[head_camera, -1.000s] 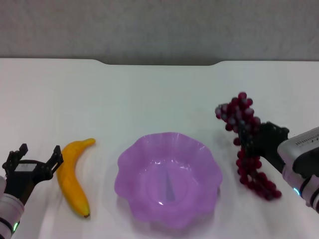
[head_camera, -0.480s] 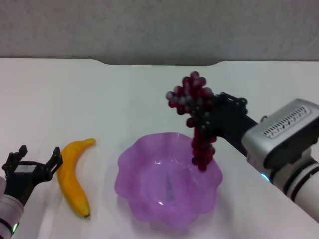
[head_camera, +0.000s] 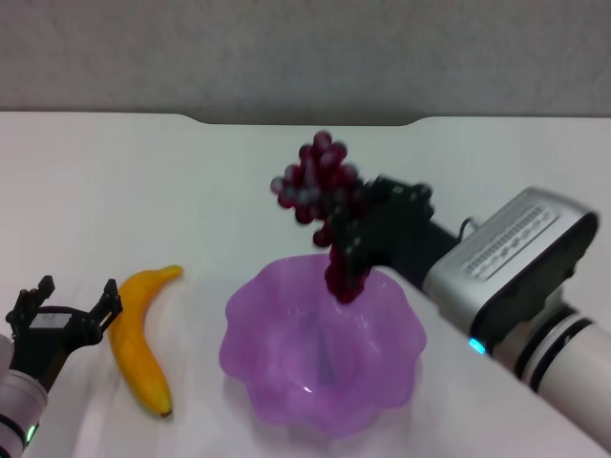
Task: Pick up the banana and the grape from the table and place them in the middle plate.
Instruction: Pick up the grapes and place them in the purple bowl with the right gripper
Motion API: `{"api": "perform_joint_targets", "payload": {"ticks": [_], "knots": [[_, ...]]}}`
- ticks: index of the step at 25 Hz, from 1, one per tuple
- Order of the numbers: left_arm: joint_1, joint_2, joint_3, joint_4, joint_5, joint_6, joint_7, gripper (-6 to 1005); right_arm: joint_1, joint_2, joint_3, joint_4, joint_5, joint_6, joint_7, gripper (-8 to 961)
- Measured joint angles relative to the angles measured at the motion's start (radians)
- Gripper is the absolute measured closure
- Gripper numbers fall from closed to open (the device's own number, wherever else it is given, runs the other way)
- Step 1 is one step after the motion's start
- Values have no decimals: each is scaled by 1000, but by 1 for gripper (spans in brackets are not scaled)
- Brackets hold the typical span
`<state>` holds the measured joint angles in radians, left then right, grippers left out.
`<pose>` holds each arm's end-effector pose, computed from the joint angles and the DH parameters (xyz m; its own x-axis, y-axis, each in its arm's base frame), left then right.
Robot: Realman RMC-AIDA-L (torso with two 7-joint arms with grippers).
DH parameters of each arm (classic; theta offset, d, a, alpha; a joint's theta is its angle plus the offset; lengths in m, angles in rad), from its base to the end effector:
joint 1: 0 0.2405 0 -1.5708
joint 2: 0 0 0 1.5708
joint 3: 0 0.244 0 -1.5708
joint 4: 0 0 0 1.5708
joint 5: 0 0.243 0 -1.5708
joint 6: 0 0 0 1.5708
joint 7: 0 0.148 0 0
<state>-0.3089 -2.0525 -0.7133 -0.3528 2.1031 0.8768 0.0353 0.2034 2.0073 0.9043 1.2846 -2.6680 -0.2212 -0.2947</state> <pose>-0.3714 0.3137 -0.0678 0.7167 0.2406 0.6545 0.6871 -0.0832 -0.7218 0.1345 0.3419 -0.0994 0.8685 0.0169 -0.4954 -0.3845 -0.6077 -0.6949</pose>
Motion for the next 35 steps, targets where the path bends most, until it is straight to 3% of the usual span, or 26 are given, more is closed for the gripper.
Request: {"api": "perform_joint_targets", "payload": {"ticks": [13,17,29,35], "knots": [[-5,-1,-2,2,0,-1,-2,108,25,4,-77,-141,11,1,28,673],[-6,0,-2,0,0,-1,-2,108,86,6,-104,-260,13,1,133,682],[-15,-1,0,0,0,-1,-2,109,119,9,-105,-410,13,-12,231,703],[-16,-2,1,1,0,-1,-3,109,130,7,-134,-471,6,-130,232,709]]}}
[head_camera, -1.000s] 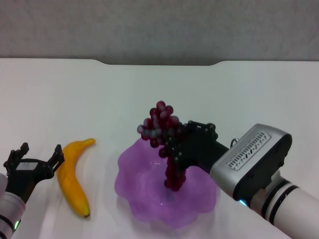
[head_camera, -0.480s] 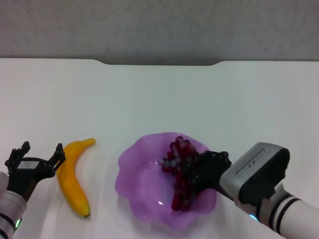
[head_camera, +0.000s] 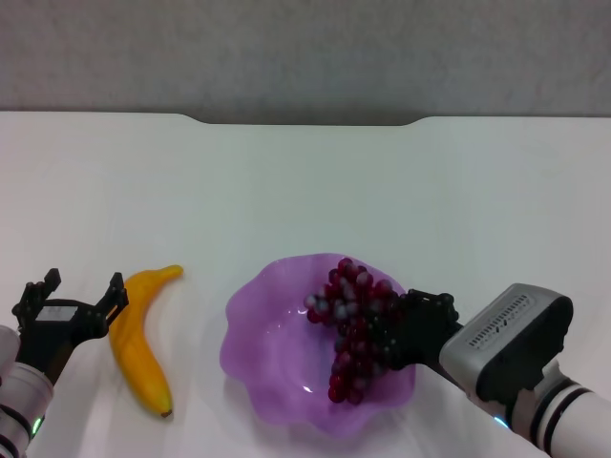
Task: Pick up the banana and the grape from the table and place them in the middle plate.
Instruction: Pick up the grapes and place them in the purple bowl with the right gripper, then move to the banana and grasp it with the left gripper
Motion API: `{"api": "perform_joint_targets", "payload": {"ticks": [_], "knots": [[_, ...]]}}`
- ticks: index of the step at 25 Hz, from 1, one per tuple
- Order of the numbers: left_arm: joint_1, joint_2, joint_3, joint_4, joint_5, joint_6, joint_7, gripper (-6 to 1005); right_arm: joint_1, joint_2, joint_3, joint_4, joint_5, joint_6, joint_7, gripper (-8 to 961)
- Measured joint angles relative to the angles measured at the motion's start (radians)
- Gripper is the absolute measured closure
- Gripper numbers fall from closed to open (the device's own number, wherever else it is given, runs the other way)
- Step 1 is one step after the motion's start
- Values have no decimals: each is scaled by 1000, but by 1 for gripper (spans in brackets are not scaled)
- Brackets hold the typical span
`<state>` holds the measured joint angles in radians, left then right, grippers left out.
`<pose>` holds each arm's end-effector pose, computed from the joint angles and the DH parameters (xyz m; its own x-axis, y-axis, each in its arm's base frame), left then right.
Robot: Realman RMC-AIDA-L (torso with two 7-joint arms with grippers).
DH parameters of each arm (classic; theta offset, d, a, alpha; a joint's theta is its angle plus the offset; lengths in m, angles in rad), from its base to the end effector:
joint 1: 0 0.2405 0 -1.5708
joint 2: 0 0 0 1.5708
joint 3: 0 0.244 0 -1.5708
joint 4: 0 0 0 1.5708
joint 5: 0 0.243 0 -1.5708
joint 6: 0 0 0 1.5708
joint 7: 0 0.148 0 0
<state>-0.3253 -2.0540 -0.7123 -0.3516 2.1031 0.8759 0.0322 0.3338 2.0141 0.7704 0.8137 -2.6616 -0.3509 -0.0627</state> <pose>-0.3662 0.3193 -0.0685 0.7182 0.2311 0.6564 0.6880 -0.0946 -0.7195 0.2451 0.3303 -0.1479 0.8942 -0.2281 -0.3852 -0.4377 -0.6264 -0.6451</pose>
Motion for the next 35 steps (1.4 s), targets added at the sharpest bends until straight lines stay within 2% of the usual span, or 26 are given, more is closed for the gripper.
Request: {"api": "perform_joint_targets", "payload": {"ticks": [7,15,17,29,31,35], "knots": [[0,0,0,1,0,0,0,109,-1,0,-17,-10,-1,-43,0,605],[2,0,-1,2,0,0,0,109,-5,1,-19,-11,-1,-51,0,231],[4,0,-2,2,0,0,0,109,-20,1,-19,-11,-3,-100,-1,133],[5,1,-8,7,0,2,0,109,-70,-6,-3,-21,-13,-335,-34,130],[4,1,-12,8,0,0,0,109,-75,-4,7,-61,-8,-390,-48,133],[3,0,-14,2,0,-1,-2,108,-75,-1,5,-189,27,-582,3,137]]}}
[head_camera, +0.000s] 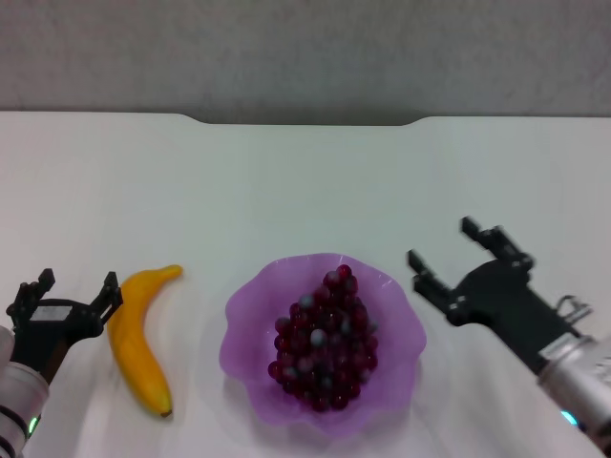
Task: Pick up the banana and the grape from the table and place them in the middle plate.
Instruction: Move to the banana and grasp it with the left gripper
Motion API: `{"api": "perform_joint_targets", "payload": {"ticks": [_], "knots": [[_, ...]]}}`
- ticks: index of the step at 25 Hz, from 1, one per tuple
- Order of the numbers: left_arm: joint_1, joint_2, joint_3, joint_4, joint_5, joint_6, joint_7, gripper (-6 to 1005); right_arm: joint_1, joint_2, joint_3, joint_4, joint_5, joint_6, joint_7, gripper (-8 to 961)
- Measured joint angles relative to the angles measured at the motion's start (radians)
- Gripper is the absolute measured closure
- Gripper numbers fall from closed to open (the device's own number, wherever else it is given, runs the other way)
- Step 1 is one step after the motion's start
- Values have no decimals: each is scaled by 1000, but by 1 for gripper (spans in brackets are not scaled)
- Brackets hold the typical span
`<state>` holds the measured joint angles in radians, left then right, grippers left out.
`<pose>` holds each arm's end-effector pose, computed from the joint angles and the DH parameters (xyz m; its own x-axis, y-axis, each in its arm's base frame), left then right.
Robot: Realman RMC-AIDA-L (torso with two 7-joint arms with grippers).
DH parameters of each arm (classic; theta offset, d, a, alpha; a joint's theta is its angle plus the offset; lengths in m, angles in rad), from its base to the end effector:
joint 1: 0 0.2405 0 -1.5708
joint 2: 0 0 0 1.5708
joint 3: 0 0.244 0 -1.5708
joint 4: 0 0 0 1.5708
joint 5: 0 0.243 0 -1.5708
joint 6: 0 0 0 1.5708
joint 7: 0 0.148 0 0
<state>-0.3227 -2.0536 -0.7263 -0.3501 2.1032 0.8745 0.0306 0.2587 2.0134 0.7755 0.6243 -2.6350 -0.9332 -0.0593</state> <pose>-0.3686 0.3195 -0.0660 0.7131 0.2319 0.6616 0.6917 -0.0790 -0.7179 0.2690 0.3151 -0.0959 0.8118 0.0575 -0.5811 -0.4811 -0.4981 -0.7214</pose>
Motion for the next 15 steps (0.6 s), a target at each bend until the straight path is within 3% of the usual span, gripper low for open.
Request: {"api": "perform_joint_targets", "payload": {"ticks": [6,12,15], "knots": [[28,9,11,-103,43,2,-43,108,3,1,8,-124,17,-182,152,139],[34,11,0,-157,112,3,-51,109,6,5,6,-167,94,-175,157,139],[34,16,-6,-201,117,2,-60,109,30,6,10,-251,107,-174,141,139]]}}
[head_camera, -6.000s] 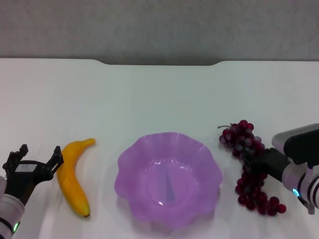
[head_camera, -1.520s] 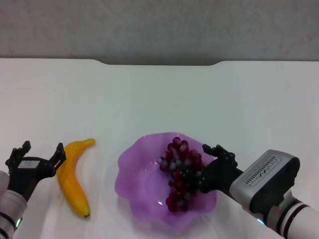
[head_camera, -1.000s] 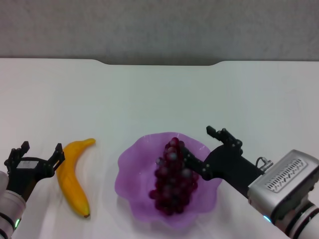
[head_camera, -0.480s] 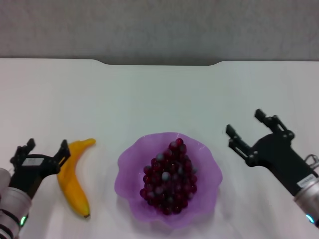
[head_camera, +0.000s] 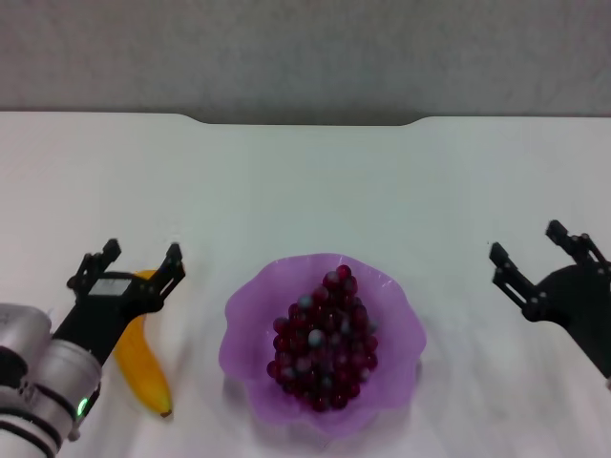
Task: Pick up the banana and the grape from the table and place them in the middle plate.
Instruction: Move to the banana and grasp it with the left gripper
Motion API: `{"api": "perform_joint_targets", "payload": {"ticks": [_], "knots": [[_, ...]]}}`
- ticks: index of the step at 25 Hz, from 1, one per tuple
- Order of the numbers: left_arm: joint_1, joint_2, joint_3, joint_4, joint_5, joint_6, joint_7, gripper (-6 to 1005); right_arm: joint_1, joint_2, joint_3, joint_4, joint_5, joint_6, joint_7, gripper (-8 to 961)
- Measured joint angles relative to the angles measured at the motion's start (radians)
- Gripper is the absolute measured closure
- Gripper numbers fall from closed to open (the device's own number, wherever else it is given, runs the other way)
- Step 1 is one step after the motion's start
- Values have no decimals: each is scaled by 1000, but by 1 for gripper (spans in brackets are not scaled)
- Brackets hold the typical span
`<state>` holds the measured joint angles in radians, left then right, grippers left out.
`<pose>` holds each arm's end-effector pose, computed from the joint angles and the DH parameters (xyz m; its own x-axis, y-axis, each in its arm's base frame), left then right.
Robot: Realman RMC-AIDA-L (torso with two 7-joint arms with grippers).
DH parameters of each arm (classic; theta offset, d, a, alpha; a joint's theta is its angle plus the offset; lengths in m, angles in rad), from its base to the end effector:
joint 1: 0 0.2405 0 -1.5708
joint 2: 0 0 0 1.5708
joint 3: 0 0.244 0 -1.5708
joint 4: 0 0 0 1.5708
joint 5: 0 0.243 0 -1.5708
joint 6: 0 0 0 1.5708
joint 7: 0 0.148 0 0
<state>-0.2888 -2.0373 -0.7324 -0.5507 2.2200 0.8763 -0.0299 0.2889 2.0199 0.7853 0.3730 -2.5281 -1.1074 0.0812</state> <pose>-0.3112 0.3269 -0.0847 0.6352 0.1560 0.7564 0.7693 -0.2137 -0.6020 0.3265 0.3107 -0.0607 0.7725 0.0129 -0.6349 -0.5874 -0.3654 -0.7221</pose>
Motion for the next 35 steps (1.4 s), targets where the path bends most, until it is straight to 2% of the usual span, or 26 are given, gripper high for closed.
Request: {"api": "perform_joint_targets", "payload": {"ticks": [5,10,13,16,17,23,27,31,33,35], "knots": [[4,9,-17,-47,1,-32,-12,109,14,1,-9,-42,-1,58,-97,139],[15,36,-139,-163,29,-244,3,108,5,1,-28,-42,3,84,-220,139],[47,25,-233,-220,110,-333,36,108,4,2,-26,-41,12,103,-227,139],[116,8,-360,-359,177,-466,142,109,5,2,-23,-39,24,131,-223,139],[143,2,-412,-430,186,-550,198,109,7,2,-25,-38,33,139,-223,139],[194,-1,-542,-661,186,-891,307,109,8,2,-33,-34,50,156,-222,139],[168,-2,-604,-709,201,-1100,361,108,7,2,-34,-29,50,165,-221,139],[116,-5,-674,-721,251,-1273,331,108,10,1,-34,-28,51,170,-212,139],[94,-5,-708,-737,317,-1363,285,108,11,0,-35,-26,51,176,-211,139],[66,-5,-734,-762,437,-1466,198,108,11,0,-36,-21,51,178,-210,139]]}}
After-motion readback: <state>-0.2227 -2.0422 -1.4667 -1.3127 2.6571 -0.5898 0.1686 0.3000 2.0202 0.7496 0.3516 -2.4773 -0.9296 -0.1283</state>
